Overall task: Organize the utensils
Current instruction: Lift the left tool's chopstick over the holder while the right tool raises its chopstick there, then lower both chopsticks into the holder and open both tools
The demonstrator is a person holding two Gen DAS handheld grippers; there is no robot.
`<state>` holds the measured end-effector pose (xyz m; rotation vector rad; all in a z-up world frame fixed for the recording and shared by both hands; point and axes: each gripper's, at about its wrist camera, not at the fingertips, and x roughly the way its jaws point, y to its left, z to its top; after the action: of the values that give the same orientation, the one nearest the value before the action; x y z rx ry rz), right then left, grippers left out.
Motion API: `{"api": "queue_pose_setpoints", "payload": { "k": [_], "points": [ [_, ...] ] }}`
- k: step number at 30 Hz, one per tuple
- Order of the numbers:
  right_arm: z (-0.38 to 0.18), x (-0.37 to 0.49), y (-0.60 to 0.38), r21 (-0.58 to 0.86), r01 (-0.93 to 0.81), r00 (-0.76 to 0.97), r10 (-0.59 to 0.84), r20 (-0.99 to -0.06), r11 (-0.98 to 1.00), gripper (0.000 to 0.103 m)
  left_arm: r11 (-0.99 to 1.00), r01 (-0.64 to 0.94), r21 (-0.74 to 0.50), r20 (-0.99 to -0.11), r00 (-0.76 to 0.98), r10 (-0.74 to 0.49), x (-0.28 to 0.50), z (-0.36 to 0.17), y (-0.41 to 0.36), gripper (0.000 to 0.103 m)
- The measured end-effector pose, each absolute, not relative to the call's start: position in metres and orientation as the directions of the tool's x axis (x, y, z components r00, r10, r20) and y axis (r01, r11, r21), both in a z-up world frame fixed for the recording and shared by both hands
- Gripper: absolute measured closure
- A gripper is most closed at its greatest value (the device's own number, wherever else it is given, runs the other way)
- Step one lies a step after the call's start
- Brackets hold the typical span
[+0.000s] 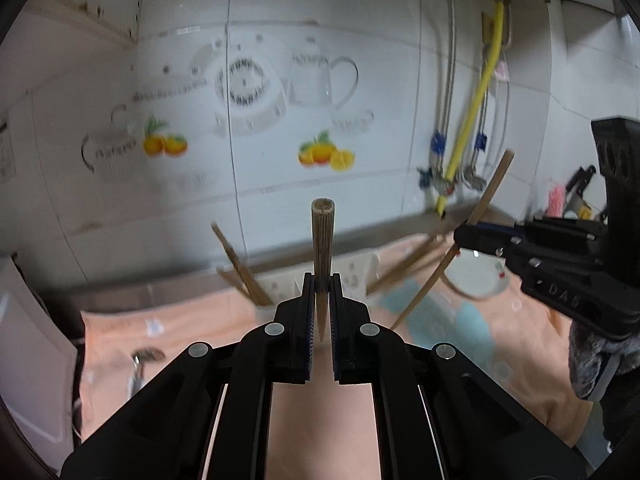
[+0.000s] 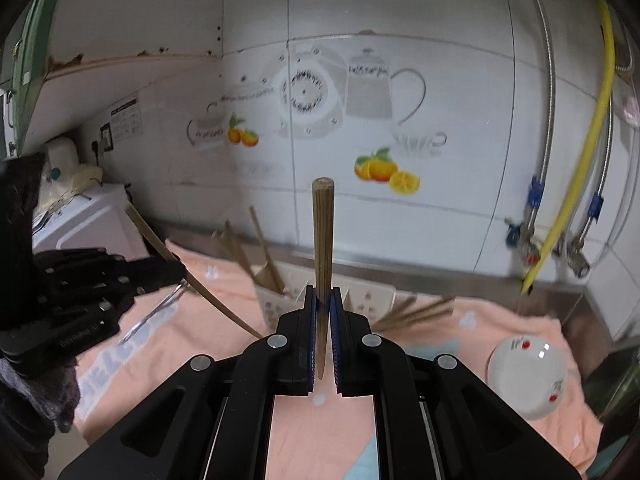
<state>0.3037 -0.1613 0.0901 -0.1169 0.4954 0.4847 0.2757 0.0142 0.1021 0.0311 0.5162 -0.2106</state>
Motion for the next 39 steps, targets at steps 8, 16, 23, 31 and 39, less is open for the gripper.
{"api": "queue_pose_setpoints", "payload": {
  "k": [8,16,23,31,39],
  "points": [
    [0.112,0.338,-0.162,0.015,-0.426,0.808,0.388,-0.444,0.905,0.096,0.987,0.158,0.014,-0.444,0.885,-0.136,0.303,0.128,0.014,0.097],
    [0.107,0.368,-0.160,0.023,-0.395,0.823,0.365,-0.436,0.918,0.096,0.994,0.106,-0.012,-0.463,0.881,-0.099,0.334,0.110,0.028,0.097],
    [0.087,0.389,-0.161,0.038,-0.378,0.810,0.350,-0.471,0.925,0.096,0.995,0.084,-0.061,-0.508,0.855,-0.104,0.351,0.089,0.040,0.097],
    [0.069,0.396,-0.158,0.036,-0.379,0.790,0.344,-0.507,0.925,0.096,0.995,0.085,-0.053,-0.539,0.836,-0.101,0.358,0.074,0.038,0.097],
    [0.059,0.398,-0.153,0.030,-0.388,0.775,0.344,-0.529,0.921,0.096,0.995,0.088,-0.052,-0.560,0.822,-0.102,0.362,0.066,0.036,0.097]
  ]
}}
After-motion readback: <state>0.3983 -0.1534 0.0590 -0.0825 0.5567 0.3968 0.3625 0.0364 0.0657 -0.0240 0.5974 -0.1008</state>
